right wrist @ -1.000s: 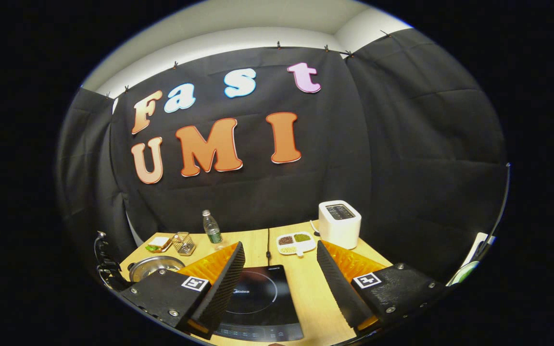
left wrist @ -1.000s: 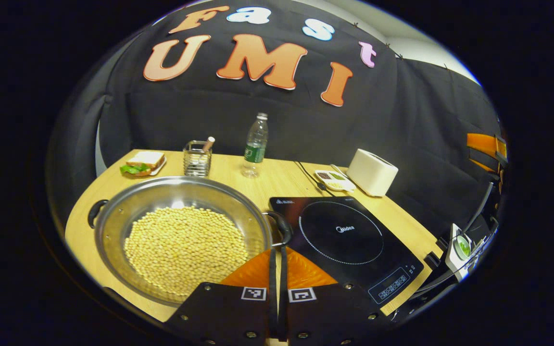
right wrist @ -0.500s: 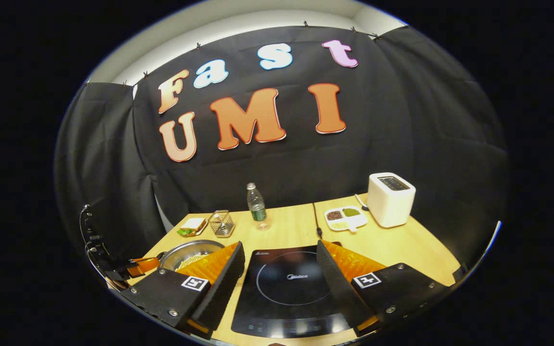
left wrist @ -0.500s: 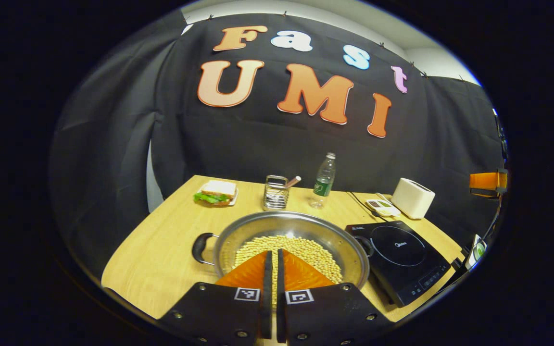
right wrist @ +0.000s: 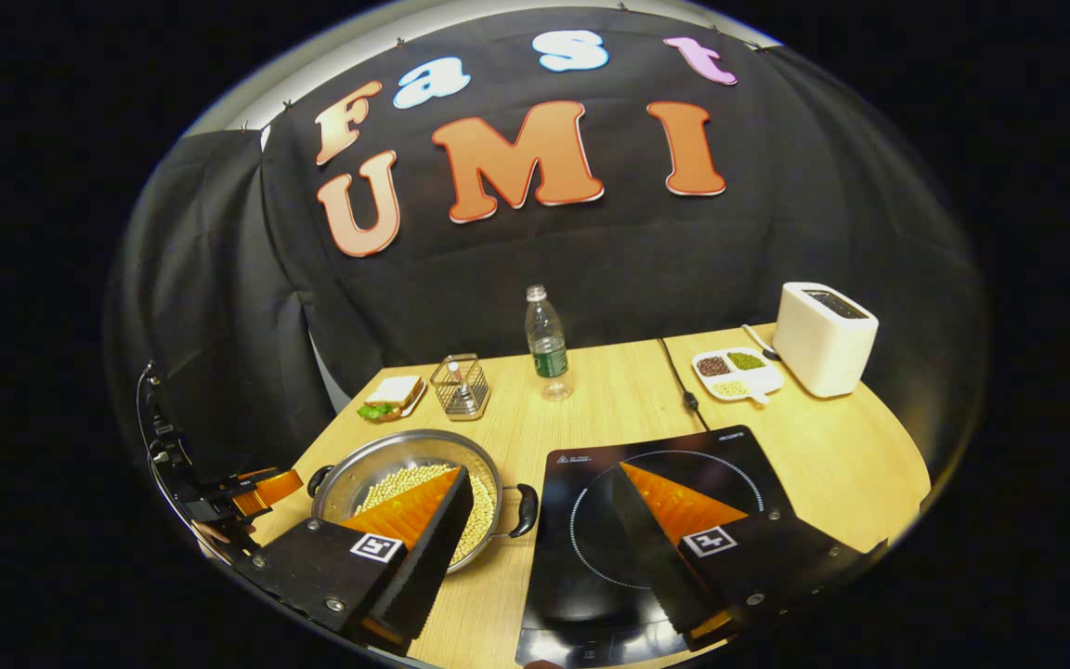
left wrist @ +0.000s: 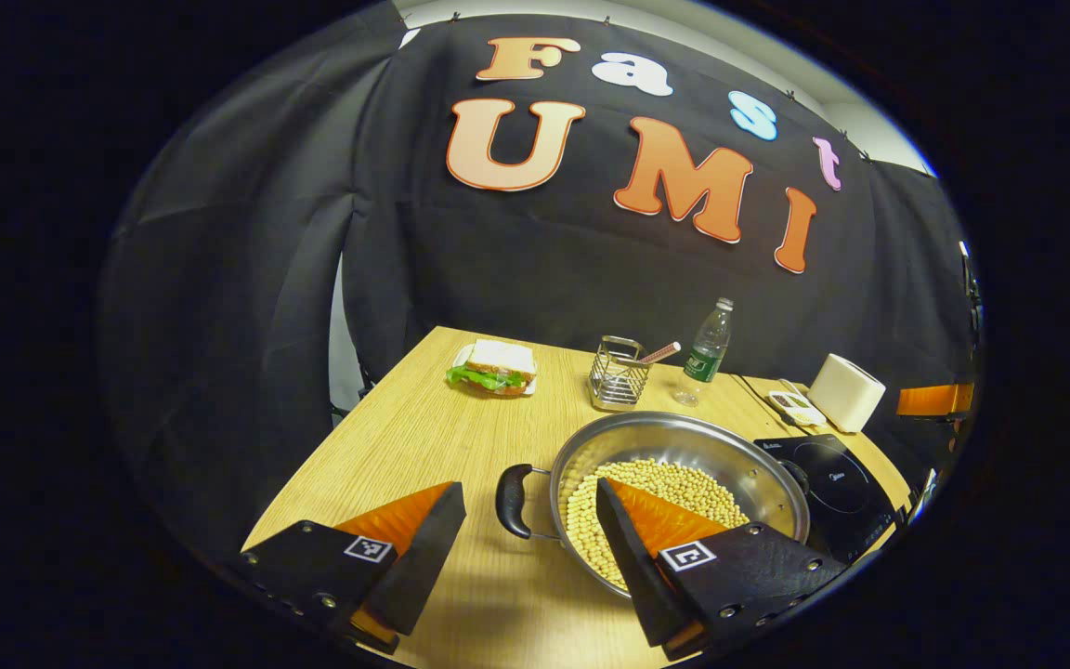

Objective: First push the handle of the pot to place it horizontally, then grasp the pot with both hands and set it on the induction cooktop.

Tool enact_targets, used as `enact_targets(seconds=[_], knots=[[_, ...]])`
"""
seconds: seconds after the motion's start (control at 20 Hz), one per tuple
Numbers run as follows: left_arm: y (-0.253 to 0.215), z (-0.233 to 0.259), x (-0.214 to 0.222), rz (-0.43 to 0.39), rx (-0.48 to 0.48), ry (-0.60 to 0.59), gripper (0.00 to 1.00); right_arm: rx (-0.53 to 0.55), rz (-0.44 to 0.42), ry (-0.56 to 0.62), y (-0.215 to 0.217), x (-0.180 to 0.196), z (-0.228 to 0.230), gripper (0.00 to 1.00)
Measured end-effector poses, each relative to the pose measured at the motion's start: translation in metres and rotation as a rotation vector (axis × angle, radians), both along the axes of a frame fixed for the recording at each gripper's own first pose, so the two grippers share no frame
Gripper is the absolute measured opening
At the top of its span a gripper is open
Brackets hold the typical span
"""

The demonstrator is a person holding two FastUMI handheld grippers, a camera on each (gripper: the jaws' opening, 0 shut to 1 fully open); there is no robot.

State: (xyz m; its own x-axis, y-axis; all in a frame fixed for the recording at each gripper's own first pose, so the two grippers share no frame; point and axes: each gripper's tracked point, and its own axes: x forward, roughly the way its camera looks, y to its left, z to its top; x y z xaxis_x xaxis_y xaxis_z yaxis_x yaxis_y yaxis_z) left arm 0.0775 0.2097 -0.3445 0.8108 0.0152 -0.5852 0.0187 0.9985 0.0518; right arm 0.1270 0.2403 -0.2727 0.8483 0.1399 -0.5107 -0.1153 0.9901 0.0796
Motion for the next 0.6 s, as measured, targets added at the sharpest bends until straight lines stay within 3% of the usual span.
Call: enact_targets(seconds=[0.25,0.6], knots=[[-0.003,-0.032,0.013,-0.039,-0.063,0.073,0.89,-0.025,0.027,0.141,0.034,0.019,-0.053,0.94],[0.0,-0.057,0.029,-0.067,-0.047,0.132,0.88,-0.037,-0.022,0.307,0.038,0.032,-0.107,0.95]])
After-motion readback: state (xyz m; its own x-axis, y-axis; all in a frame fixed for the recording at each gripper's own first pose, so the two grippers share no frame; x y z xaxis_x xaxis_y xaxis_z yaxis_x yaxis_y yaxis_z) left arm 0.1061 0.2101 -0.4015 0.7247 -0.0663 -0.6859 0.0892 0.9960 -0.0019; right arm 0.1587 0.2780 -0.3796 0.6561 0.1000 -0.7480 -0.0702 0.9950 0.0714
